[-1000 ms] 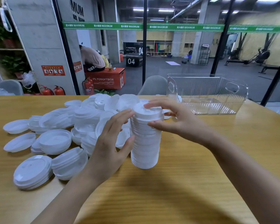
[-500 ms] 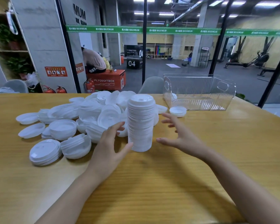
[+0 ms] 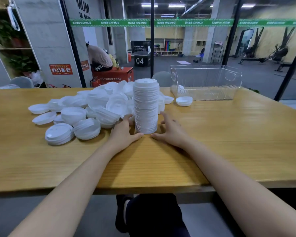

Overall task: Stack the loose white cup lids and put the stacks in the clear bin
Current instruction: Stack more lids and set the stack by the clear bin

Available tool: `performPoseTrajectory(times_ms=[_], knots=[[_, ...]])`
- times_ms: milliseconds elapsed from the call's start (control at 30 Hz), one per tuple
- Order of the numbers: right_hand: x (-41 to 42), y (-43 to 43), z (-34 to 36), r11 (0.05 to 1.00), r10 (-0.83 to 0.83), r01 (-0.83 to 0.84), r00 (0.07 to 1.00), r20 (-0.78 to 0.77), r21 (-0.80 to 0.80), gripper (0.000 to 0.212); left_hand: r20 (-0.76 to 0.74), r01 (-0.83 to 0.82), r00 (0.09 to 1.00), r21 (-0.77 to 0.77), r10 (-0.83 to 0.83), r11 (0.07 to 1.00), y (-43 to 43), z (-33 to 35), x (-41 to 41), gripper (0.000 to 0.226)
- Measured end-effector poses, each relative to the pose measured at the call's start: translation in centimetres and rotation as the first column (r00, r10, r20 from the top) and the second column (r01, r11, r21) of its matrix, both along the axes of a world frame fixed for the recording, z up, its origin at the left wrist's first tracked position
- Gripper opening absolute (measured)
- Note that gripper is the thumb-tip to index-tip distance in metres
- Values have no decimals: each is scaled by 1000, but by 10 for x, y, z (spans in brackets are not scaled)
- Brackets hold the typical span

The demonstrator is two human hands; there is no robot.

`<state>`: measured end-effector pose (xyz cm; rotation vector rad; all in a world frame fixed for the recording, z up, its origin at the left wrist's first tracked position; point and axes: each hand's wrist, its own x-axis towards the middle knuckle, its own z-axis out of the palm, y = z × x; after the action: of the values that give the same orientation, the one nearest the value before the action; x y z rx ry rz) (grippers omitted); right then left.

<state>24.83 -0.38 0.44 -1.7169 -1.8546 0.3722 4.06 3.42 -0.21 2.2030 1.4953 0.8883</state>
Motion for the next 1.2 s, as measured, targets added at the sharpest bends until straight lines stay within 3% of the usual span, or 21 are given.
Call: performPoseTrajectory(times_ms=[200, 567, 833, 967, 1200], knots=[[-1, 25, 3, 989, 146, -145, 987, -67, 10, 97, 56, 63, 997, -10, -62, 998, 17, 0, 6, 83], [51, 22, -3, 987, 151, -140, 974, -168, 79, 96, 113, 130, 986, -23, -127, 991, 14, -4, 57, 96], [149, 6, 7, 1000, 5, 0, 987, -163, 30, 105, 119, 251, 962, -36, -245, 967, 29, -5, 167, 92], [210, 11, 6, 993, -109, 113, 981, -163, 18, 100, 58, 310, 950, -65, -306, 949, 48, -4, 235, 90], [296, 48, 5, 961, -272, 276, 946, -178, -1, 109, 5, 419, 908, -65, -419, 906, 105, 3, 335, 91]])
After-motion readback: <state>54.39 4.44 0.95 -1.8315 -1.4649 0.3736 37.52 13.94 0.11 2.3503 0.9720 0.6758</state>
